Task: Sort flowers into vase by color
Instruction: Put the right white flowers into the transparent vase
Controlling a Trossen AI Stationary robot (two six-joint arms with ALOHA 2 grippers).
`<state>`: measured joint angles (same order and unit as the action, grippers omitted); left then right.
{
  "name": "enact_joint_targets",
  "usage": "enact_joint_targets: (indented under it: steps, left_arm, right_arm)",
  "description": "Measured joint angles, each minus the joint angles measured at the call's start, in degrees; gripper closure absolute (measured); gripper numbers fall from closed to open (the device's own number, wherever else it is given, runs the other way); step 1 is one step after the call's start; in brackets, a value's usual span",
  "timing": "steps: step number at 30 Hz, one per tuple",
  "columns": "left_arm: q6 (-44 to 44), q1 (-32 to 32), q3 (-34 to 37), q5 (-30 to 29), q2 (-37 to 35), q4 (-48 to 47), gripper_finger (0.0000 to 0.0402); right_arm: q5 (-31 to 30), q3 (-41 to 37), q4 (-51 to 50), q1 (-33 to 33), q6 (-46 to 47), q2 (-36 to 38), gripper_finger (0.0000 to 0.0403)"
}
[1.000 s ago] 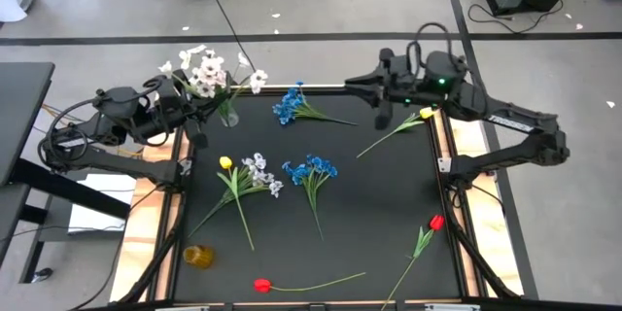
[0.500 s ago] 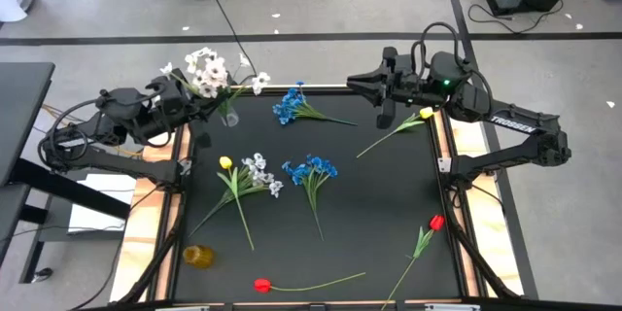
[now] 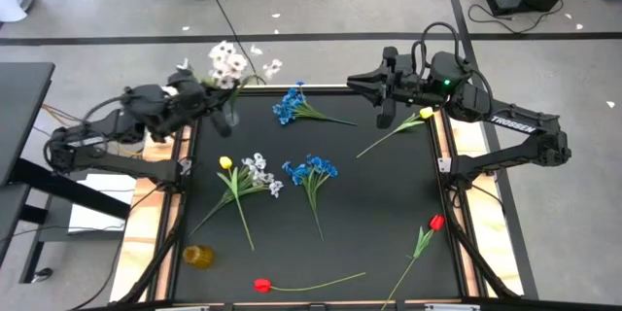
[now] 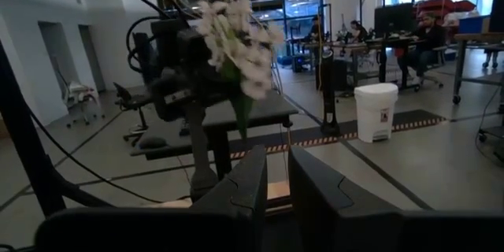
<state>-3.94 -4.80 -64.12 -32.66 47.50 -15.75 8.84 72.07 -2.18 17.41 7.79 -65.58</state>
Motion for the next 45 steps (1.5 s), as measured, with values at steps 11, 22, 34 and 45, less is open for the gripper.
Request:
enact_joint_targets:
  steps: [11,22,34,45]
  left_arm:
    - [-2.28,-4.23,0.09,-4.93,1.66,-1.24,0.0392]
    - [-2.28,-17.80,18.82,6.54,-8.14,16.76,0.0393]
    - [0.69,-30.06,36.65,6.18,-12.88,37.31,0.0393]
    - [1.30,-41.90,34.60,8.34,-13.07,36.05,0.0393]
  right_arm:
    - [0.00,0.00,-0.02,0.00,0.00,0.00,0.0339]
    - [0.20,0.02,-0.02,0.00,0.01,-0.02,0.0339]
    - [0.20,0.02,-0.04,0.00,0.02,-0.02,0.0339]
    - [0.22,0.02,-0.04,0.00,0.02,-0.02,0.0339]
